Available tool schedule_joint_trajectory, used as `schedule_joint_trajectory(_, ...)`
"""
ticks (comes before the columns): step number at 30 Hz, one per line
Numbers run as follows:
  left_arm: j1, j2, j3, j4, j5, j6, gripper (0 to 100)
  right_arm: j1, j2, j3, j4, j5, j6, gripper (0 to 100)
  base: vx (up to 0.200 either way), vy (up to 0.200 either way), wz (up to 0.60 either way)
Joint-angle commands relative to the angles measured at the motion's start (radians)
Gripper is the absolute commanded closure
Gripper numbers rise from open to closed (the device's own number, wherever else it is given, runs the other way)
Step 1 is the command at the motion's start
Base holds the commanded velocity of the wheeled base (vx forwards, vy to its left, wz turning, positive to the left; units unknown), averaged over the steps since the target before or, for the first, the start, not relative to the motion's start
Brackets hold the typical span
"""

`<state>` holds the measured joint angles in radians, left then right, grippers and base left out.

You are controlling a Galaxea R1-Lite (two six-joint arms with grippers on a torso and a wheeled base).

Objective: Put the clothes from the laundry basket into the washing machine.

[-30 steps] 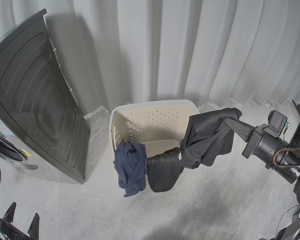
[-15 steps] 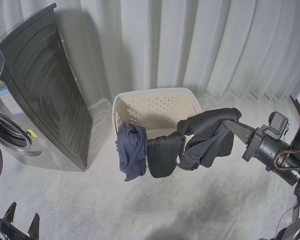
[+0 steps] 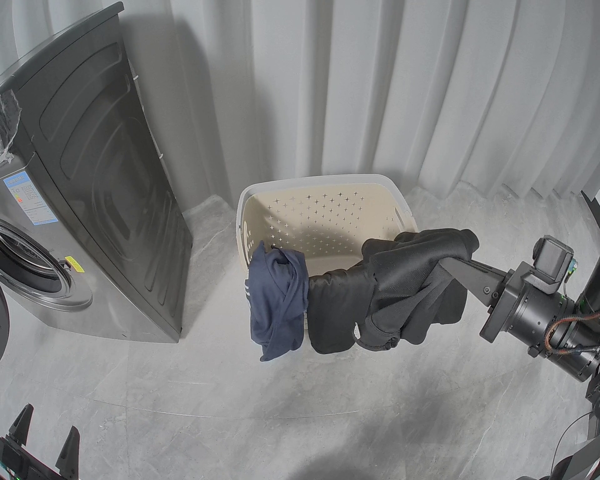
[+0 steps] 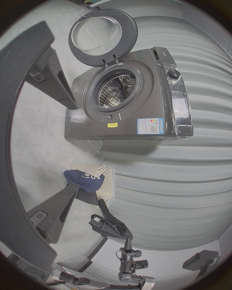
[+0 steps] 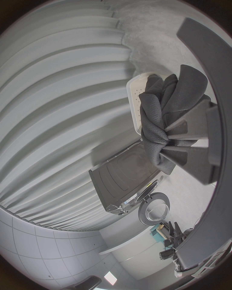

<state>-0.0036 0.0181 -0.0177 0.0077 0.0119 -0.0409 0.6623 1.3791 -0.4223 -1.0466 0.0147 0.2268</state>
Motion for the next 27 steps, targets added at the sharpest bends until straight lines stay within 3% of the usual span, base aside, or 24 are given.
schedule_joint_trajectory(1, 0.001, -0.013, 0.015, 0.0, 0.0, -0.001, 0, 0.006, 0.003, 0.008, -0.003, 0.011, 0.0, 100, 0.0, 0.2, 0.0)
schedule_joint_trajectory(21, 0.001, -0.013, 0.015, 0.0, 0.002, -0.002, 0, 0.016, 0.003, 0.014, -0.01, 0.01, -0.001, 100, 0.0, 0.2, 0.0)
schedule_joint_trajectory(27, 0.001, -0.013, 0.015, 0.0, 0.002, -0.002, 0, 0.016, 0.011, 0.01, -0.013, 0.01, -0.001, 100, -0.1, 0.0, 0.0)
